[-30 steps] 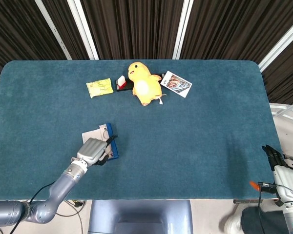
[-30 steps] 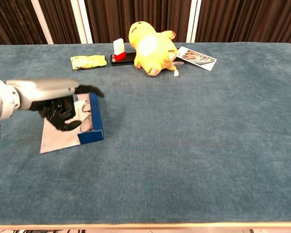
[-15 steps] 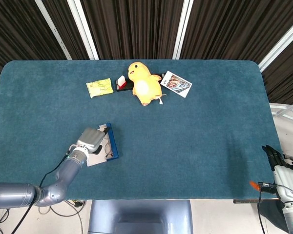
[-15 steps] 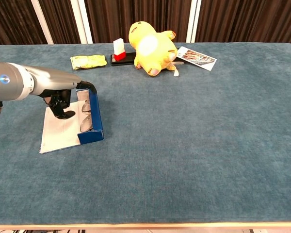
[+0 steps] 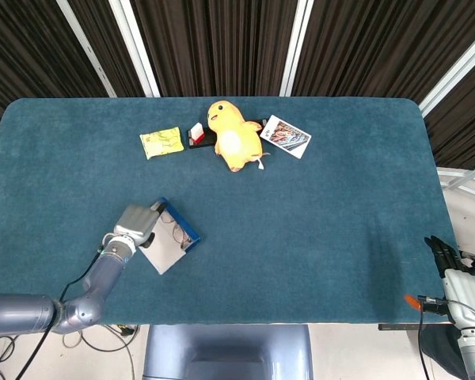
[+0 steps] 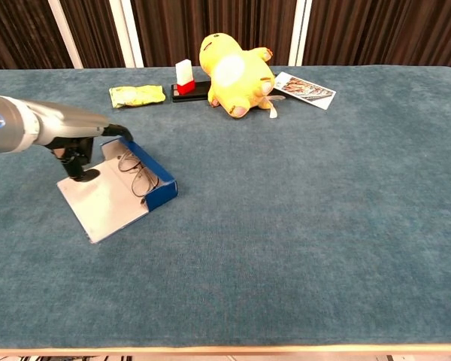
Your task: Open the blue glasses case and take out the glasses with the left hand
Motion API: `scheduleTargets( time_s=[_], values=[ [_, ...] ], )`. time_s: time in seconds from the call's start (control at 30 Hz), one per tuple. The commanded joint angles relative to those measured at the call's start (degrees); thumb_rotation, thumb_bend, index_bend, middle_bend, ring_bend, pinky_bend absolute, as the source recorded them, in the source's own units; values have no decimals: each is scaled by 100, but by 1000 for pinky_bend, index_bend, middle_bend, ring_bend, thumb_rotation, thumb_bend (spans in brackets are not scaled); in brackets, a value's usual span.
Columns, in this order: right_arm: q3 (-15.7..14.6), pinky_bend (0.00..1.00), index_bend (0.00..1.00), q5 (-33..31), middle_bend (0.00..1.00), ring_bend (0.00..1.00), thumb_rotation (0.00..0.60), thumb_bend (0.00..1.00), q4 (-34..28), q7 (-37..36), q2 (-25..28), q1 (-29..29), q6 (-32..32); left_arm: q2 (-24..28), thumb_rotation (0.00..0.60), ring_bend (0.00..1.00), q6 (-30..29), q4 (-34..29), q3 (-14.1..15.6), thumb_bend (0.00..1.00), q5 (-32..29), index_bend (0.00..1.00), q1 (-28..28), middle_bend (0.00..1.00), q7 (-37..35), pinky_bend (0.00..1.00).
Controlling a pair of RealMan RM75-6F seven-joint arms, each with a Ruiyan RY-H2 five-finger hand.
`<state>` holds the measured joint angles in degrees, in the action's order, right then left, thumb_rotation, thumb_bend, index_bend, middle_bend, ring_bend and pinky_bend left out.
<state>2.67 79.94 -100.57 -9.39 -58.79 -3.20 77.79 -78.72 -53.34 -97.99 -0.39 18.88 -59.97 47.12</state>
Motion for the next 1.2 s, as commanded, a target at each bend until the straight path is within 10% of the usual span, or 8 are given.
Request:
scheduleTargets(
  time_s=[0.03, 0.73, 1.2],
  values=[
    [0, 199, 0, 1, 0, 0, 600, 175, 0, -4, 1, -1, -2, 143, 600, 872, -33, -141, 105, 462, 83, 66, 70, 941, -80, 981],
    [-4, 199, 0, 7, 0, 0, 600, 175, -20, -24, 11, 3, -2, 826, 600, 871, -309, -1005, 293, 385, 848, 95, 491, 936, -786, 981],
    [10, 199, 0, -34, 0, 0, 600, 175, -22, -61, 25, -8, -37, -291, 600, 899, -282, 371, -142, 339, 1937, 346, 540, 974, -1188, 1000]
  ],
)
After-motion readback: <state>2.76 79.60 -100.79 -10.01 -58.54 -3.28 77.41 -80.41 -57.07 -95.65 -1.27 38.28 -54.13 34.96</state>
